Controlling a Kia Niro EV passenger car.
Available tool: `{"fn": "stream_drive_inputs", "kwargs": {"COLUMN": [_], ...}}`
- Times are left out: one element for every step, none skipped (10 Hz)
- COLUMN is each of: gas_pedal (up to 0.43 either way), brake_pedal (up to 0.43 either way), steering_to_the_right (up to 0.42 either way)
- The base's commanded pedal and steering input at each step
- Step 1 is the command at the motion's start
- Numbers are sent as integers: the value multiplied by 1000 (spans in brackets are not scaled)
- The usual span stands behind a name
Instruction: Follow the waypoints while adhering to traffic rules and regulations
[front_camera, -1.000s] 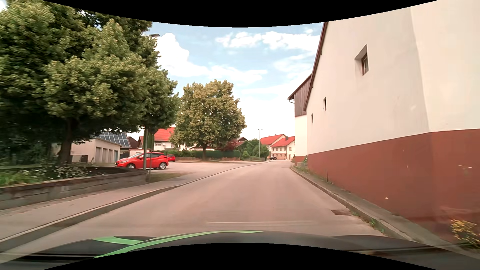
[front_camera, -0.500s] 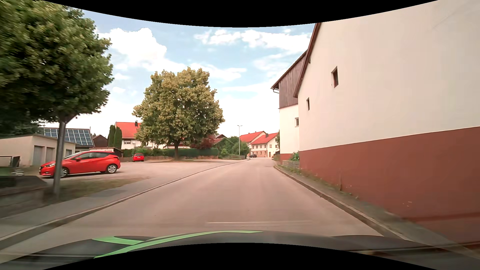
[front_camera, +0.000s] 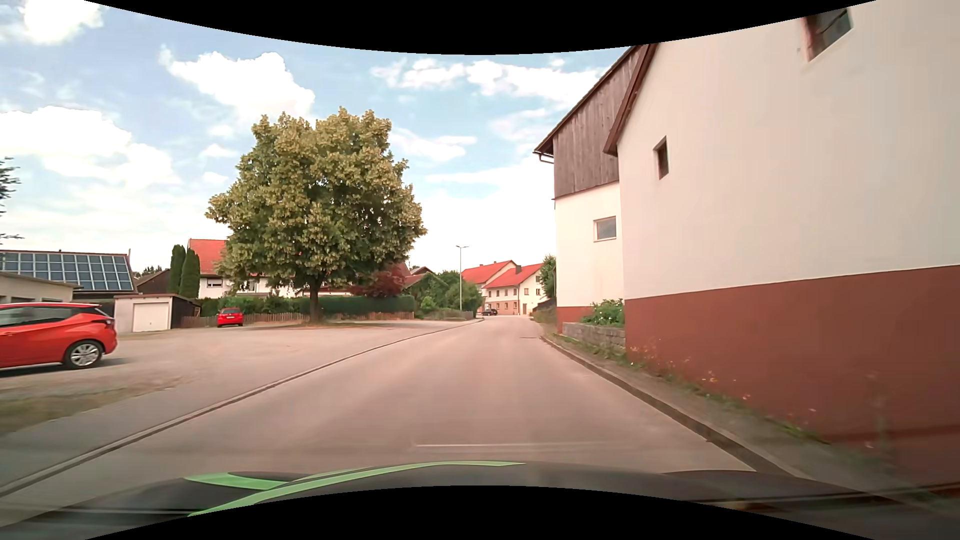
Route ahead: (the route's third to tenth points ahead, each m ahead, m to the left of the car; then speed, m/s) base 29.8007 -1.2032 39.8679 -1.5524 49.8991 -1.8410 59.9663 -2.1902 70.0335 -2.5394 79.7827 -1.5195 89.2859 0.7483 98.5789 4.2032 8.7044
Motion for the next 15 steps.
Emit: {"fn": "stream_drive_inputs", "kwargs": {"gas_pedal": [98,98,87,87,87,87,87,87,87,87,87,98,98,98,98], "brake_pedal": [0,0,0,0,0,0,0,0,0,0,0,0,0,0,0], "steering_to_the_right": [16,15,15,15,15,15,15,15,15,15,15,16,16,18,20]}}
